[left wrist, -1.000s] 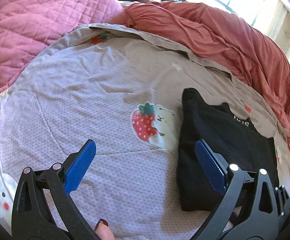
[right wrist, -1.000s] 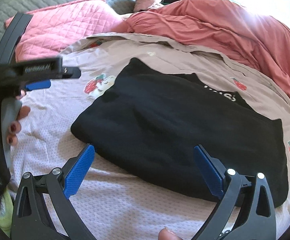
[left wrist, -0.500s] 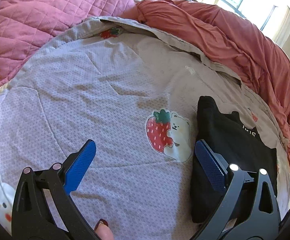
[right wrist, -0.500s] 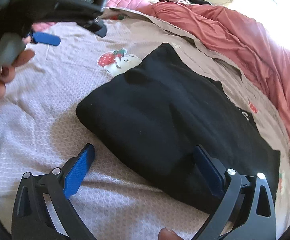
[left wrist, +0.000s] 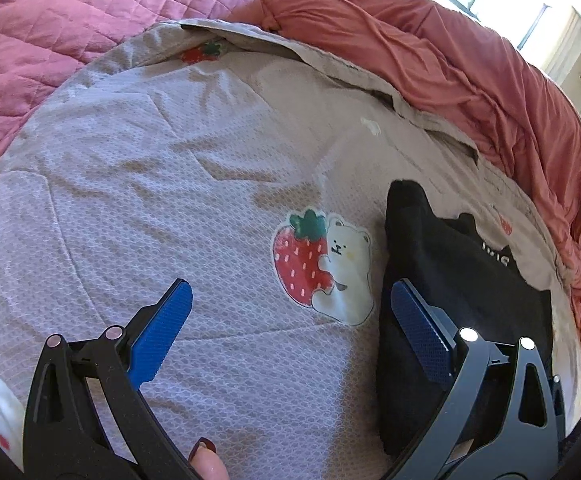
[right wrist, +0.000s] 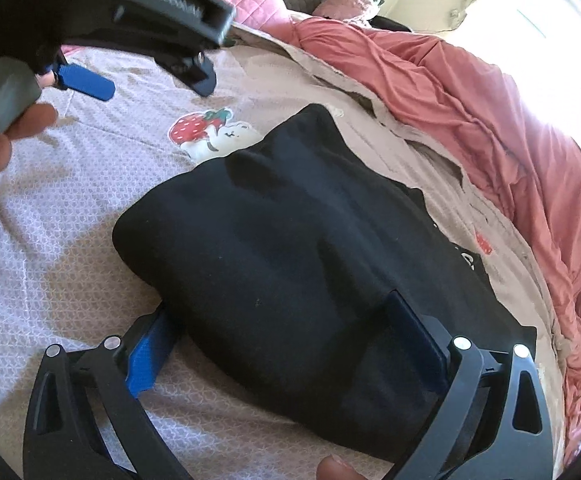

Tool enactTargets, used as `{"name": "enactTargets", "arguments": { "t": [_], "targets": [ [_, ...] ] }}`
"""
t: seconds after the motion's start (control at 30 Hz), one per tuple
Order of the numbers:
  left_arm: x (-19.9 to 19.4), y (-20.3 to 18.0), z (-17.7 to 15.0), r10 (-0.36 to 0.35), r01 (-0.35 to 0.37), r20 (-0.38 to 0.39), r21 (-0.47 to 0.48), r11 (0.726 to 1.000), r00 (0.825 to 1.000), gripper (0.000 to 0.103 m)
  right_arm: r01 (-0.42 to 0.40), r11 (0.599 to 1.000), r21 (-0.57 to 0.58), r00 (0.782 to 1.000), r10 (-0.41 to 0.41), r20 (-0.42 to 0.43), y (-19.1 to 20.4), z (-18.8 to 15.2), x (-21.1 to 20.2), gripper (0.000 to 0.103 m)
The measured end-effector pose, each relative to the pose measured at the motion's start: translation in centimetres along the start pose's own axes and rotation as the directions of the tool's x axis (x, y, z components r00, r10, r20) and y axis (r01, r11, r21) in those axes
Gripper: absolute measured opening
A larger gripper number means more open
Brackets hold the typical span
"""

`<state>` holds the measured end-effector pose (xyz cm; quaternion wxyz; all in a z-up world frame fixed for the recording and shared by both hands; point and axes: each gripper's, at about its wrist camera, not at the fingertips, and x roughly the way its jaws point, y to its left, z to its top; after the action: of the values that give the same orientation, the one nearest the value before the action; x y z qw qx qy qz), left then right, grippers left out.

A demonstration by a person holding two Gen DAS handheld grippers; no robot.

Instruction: Fold small clothes

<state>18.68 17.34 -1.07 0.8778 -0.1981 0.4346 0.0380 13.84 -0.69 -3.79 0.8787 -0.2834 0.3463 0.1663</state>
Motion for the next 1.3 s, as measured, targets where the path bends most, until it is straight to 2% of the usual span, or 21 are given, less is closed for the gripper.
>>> {"name": "enactTargets", "arguments": {
  "t": [0.03, 0.17, 0.23, 0.33, 0.43, 0.57, 0.63, 0.73, 0.83, 0.9, 1.07, 1.23, 1.3],
  "targets": [
    [0.3, -0.2, -0.1, 0.0, 0.001, -0.011, 0.008, 1.0, 1.0, 0.093, 0.001, 1.0, 0.003, 1.0, -0.001, 0.014, -0.1, -0.1, -0.2, 0.086],
    [1.2, -0.6, -0.3, -0.022, 0.022, -0.039, 0.016, 1.0, 0.999, 0.093, -0.027, 1.0, 0.003, 0.999, 0.027, 0.042, 0.0, -0.3, -0.7, 0.066],
    [1.6, -0.6, -0.3, -0.042, 0.043, -0.053, 0.01, 0.999, 0.998, 0.093, -0.059, 0.998, 0.006, 0.997, 0.059, 0.058, -0.2, -0.2, -1.0, 0.042],
    [2.0, -0.8, -0.5, -0.083, 0.083, -0.066, 0.001, 0.997, 0.994, 0.093, -0.104, 0.995, 0.01, 0.992, 0.103, 0.067, -0.4, -0.1, -1.2, 0.025],
    [2.2, -1.2, -0.5, -0.097, 0.098, -0.062, 0.012, 0.995, 0.993, 0.093, -0.119, 0.992, 0.046, 0.99, 0.115, 0.077, -1.0, -0.2, -1.4, 0.012],
    [2.2, -1.8, -0.6, -0.15, 0.151, -0.064, 0.01, 0.989, 0.987, 0.093, -0.191, 0.97, 0.148, 0.979, 0.178, 0.101, -3.0, -0.3, -1.6, 0.009],
    [2.2, -2.1, -0.6, -0.208, 0.208, -0.066, -0.009, 0.978, 0.976, 0.093, -0.238, 0.951, 0.198, 0.969, 0.217, 0.121, -4.1, -0.6, -1.6, 0.008],
    [1.9, -2.7, -0.7, -0.23, 0.23, -0.047, -0.006, 0.973, 0.972, 0.093, -0.289, 0.928, 0.236, 0.955, 0.26, 0.145, -4.8, -1.0, -1.6, 0.008],
    [2.1, -3.4, -0.8, -0.288, 0.287, -0.046, -0.016, 0.958, 0.957, 0.093, -0.328, 0.912, 0.247, 0.941, 0.293, 0.17, -5.0, -1.3, -1.8, 0.008],
    [2.8, -3.7, -0.9, -0.338, 0.336, -0.054, -0.047, 0.941, 0.939, 0.093, -0.339, 0.906, 0.255, 0.937, 0.301, 0.179, -5.1, -1.5, -1.9, 0.008],
    [5.3, -5.4, -0.9, -0.343, 0.337, -0.134, -0.067, 0.939, 0.93, 0.092, -0.348, 0.899, 0.266, 0.934, 0.306, 0.186, -5.2, -1.7, -2.2, 0.008],
    [7.9, -8.0, -0.1, -0.316, 0.315, -0.218, -0.038, 0.948, 0.924, 0.06, -0.345, 0.897, 0.275, 0.934, 0.3, 0.195, -5.3, -2.1, -2.4, 0.008],
    [8.6, -8.6, 0.0, -0.318, 0.319, -0.22, -0.032, 0.947, 0.922, 0.053, -0.348, 0.891, 0.291, 0.934, 0.301, 0.193, -5.6, -2.2, -2.2, 0.008]
  ]
}}
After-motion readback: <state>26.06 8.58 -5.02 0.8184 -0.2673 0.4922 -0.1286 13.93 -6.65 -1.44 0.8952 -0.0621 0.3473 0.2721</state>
